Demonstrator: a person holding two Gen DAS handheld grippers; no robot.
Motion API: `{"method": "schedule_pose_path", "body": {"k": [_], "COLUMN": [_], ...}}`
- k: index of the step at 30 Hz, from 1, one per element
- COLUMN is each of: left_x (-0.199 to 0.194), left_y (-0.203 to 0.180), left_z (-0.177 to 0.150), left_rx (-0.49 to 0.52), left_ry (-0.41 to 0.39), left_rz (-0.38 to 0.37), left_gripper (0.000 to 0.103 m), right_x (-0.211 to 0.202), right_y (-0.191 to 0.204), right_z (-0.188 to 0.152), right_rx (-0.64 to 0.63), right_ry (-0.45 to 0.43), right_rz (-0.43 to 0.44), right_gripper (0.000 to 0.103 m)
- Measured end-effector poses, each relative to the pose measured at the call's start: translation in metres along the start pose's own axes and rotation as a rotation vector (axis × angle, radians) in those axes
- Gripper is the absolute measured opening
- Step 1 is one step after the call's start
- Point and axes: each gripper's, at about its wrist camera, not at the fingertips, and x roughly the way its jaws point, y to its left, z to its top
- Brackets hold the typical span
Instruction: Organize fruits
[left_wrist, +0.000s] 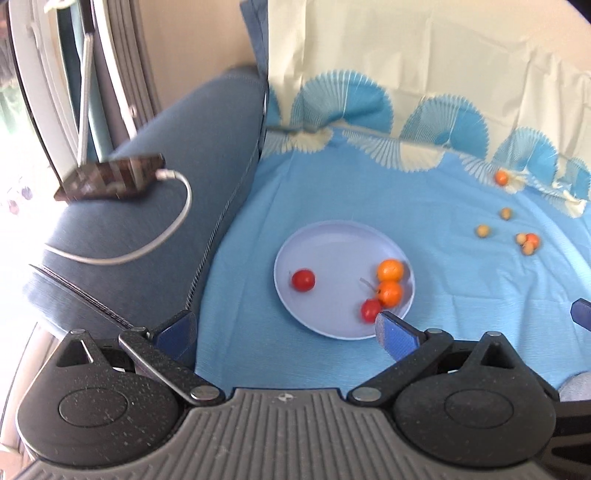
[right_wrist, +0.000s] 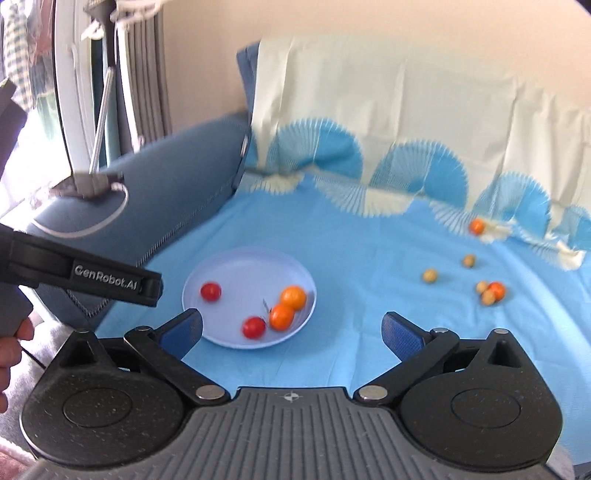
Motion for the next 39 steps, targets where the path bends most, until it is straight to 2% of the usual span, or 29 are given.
{"method": "schedule_pose_path", "body": {"k": [10,17,25,39], "left_x": [-0.068,-0.09,-0.092,-0.077], "left_y": [0.006,0.009,0.009,0.008], "left_z": [-0.008,-0.025,-0.03,-0.032], "left_rx": [-0.054,-0.051,-0.041,-0.024], "left_ry": [-0.131,-0.146,-0.134,-0.106], "left_rz": [-0.027,-0.035,-0.036,-0.017], "left_gripper": [0.103,0.103,0.103,0.103], "right_x": [-0.072,-0.103,-0.112,-0.096], "right_y": [-0.002,0.005,0.009,0.009], "right_z": [-0.004,-0.01,-0.012,-0.014], "right_rx": [0.01,0.003,0.0,0.035], "right_ry": [-0.147,-0.182,-0.196,-0.149], "right_rz": [-0.032,-0.054,-0.056,-0.048], "right_gripper": [0.102,0.102,0.102,0.102]}}
